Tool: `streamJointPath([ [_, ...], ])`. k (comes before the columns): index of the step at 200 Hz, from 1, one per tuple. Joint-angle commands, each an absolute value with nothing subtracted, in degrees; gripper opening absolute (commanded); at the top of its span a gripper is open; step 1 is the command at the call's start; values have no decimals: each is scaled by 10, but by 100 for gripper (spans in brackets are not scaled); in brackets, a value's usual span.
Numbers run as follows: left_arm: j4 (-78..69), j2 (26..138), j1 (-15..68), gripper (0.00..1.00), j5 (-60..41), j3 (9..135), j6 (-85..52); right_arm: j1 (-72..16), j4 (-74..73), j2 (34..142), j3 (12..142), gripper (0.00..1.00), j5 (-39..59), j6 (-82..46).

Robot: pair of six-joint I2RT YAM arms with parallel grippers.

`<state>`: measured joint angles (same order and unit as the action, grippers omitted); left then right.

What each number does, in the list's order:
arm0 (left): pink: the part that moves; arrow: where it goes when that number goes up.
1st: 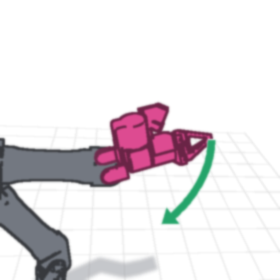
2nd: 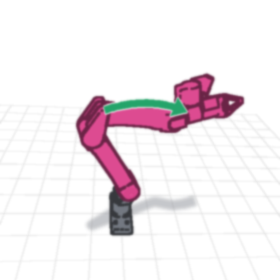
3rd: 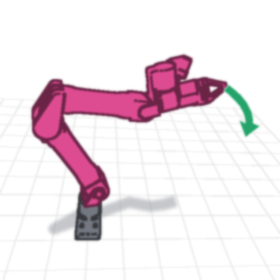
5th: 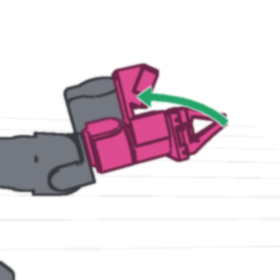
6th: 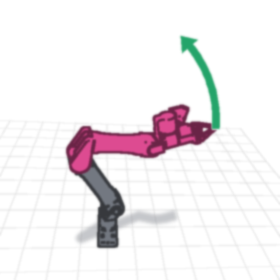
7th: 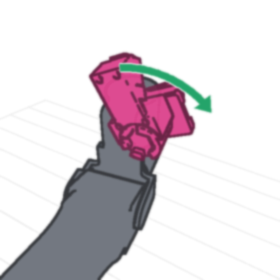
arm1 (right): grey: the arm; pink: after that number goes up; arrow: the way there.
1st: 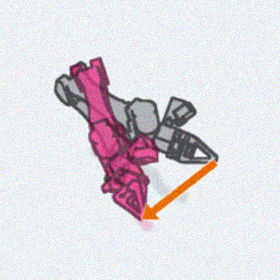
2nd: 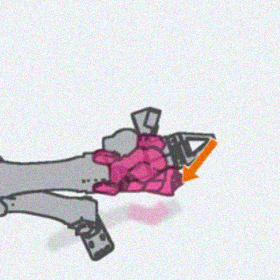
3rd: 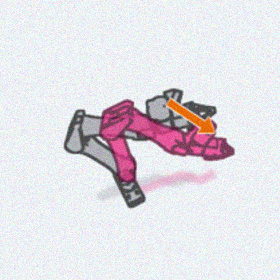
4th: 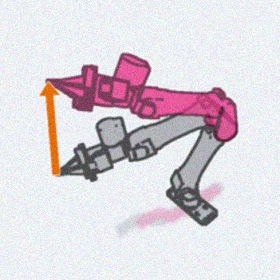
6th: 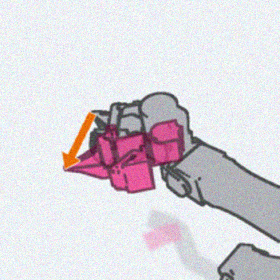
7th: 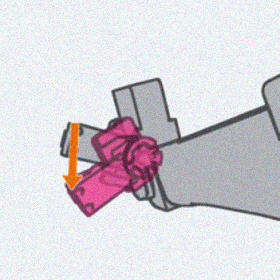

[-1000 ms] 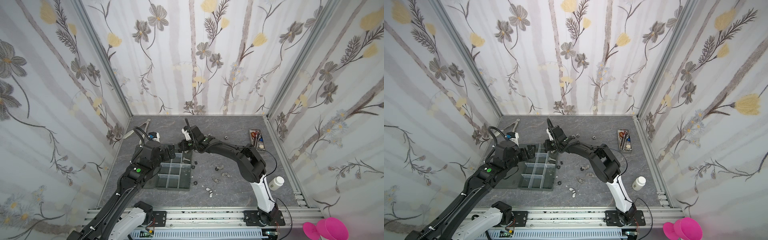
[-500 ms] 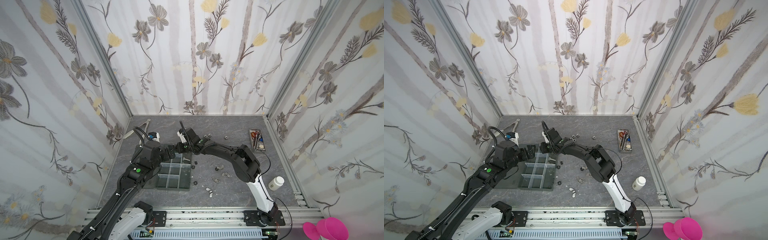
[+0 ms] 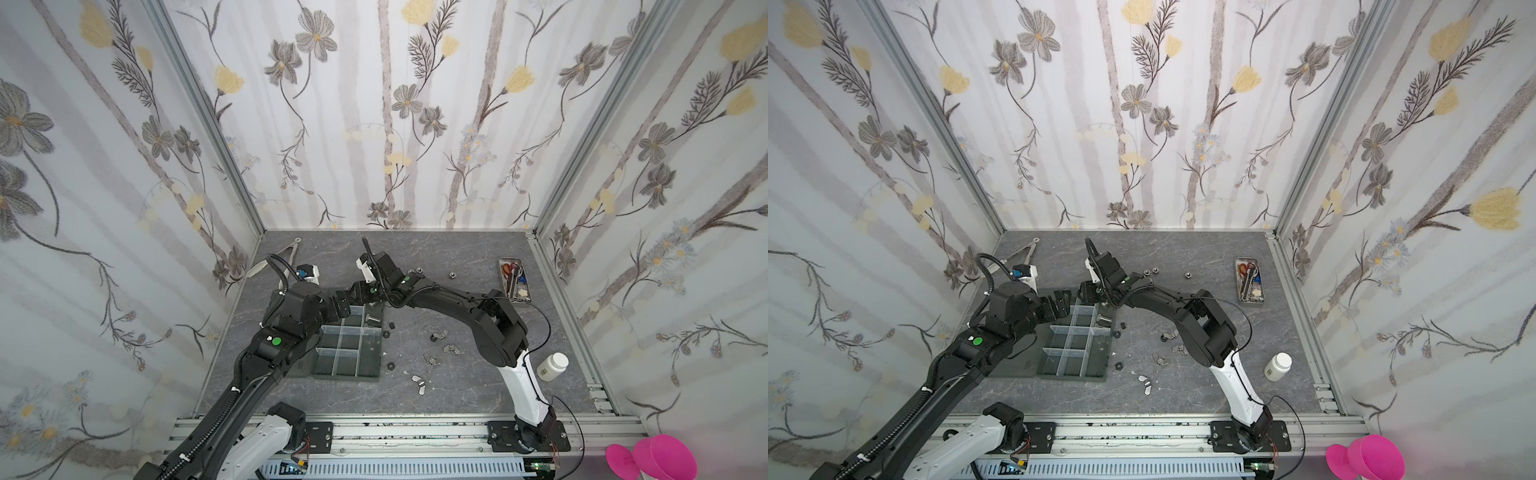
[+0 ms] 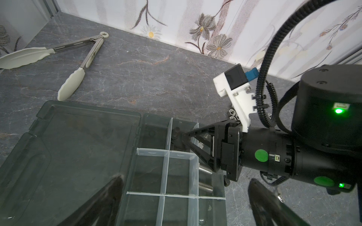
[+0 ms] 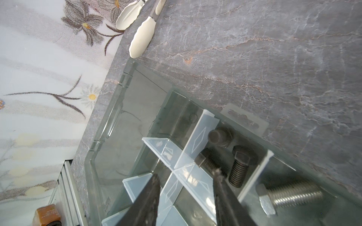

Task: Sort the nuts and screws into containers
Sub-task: 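Open the right gripper to drop the black bolt into a compartment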

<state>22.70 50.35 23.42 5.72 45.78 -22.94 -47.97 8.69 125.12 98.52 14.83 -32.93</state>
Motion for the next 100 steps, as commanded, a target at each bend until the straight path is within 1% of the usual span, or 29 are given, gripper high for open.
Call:
streamJointPath([
  [1,223,511,238,97,27,470,-232,-464,64,1211,949,46,144,-327],
  [16,233,524,247,95,9,481,-229,-440,39,1173,902,46,143,-329],
  [34,250,543,274,92,16,499,-229,-416,-2,1118,825,45,145,-340],
  [77,291,624,391,86,100,569,-238,-345,-74,979,655,45,149,-361],
  [100,293,677,422,82,114,592,-246,-309,-85,918,589,45,151,-362],
])
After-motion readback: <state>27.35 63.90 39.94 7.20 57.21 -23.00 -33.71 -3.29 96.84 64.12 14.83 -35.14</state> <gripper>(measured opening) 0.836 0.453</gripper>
